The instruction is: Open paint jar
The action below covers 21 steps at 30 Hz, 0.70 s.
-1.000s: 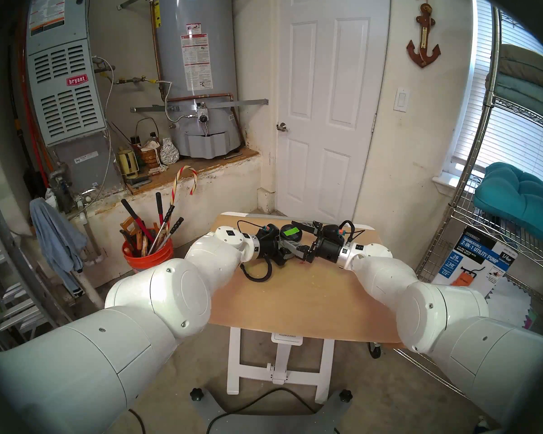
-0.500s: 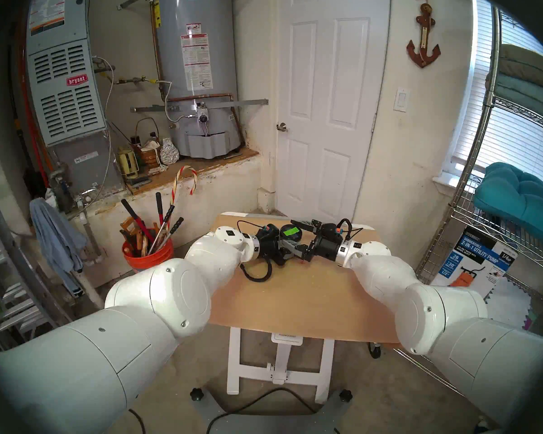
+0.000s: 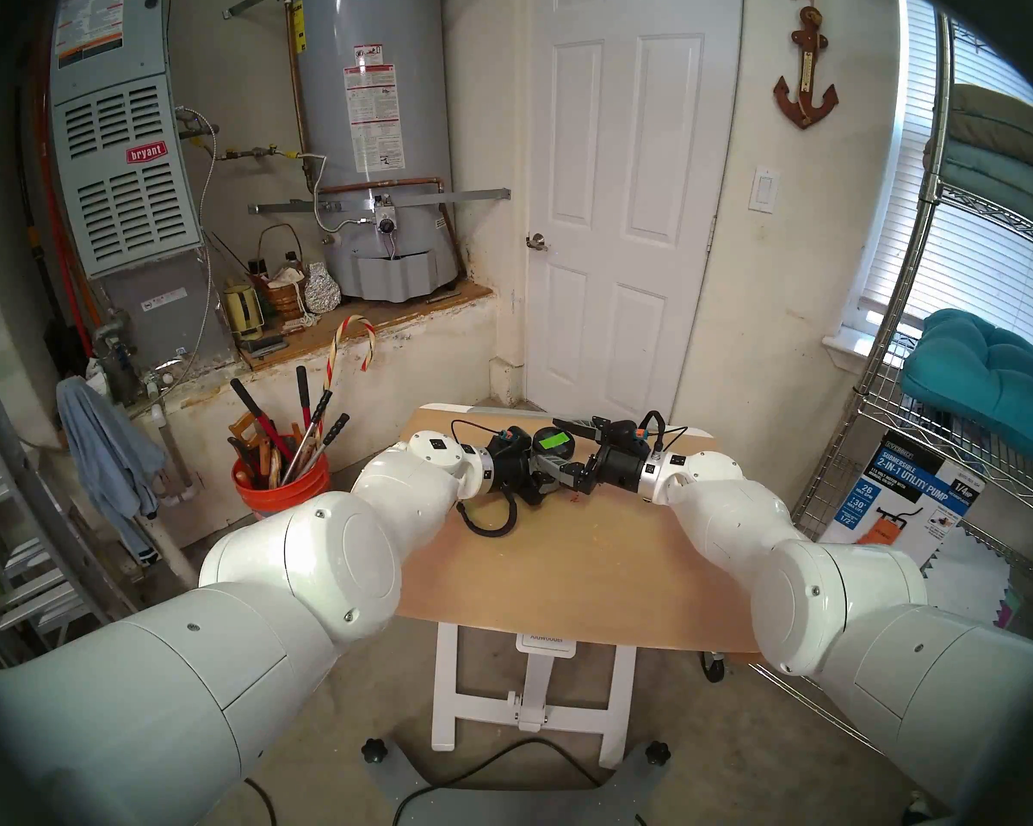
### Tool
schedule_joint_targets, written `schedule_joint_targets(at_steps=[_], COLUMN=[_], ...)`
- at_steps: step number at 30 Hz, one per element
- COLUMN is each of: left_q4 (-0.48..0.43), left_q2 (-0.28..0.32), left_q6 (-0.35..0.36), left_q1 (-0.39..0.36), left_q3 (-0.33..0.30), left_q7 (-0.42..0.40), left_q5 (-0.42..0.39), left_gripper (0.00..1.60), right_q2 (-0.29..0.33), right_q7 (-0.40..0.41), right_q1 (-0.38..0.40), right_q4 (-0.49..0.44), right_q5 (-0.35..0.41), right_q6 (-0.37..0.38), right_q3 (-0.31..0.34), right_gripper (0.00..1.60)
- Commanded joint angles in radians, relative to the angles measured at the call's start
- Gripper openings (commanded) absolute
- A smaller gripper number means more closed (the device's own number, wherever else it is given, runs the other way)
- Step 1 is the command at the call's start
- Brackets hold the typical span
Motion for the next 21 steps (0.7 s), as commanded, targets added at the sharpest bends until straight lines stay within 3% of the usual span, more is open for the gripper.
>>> schedule_joint_targets(at_steps=[1, 21], left_q4=[0.002, 0.006], left_q2=[0.009, 0.012], left_q6=[-0.004, -0.011], left_q1=[0.000, 0.000], left_q3=[-0.001, -0.014], left_q7=[-0.004, -0.004], left_q5=[0.000, 0.009], left_gripper=[0.00, 0.00], right_q2=[-0.004, -0.015], right_q7=[-0.029, -0.069], right_q1=[0.009, -0.044], right_q4=[-0.042, -0.165], right_q5=[-0.017, -0.071], right_q6=[0.040, 0.147], right_q3=[-0.011, -0.015], right_gripper=[1.60, 1.60])
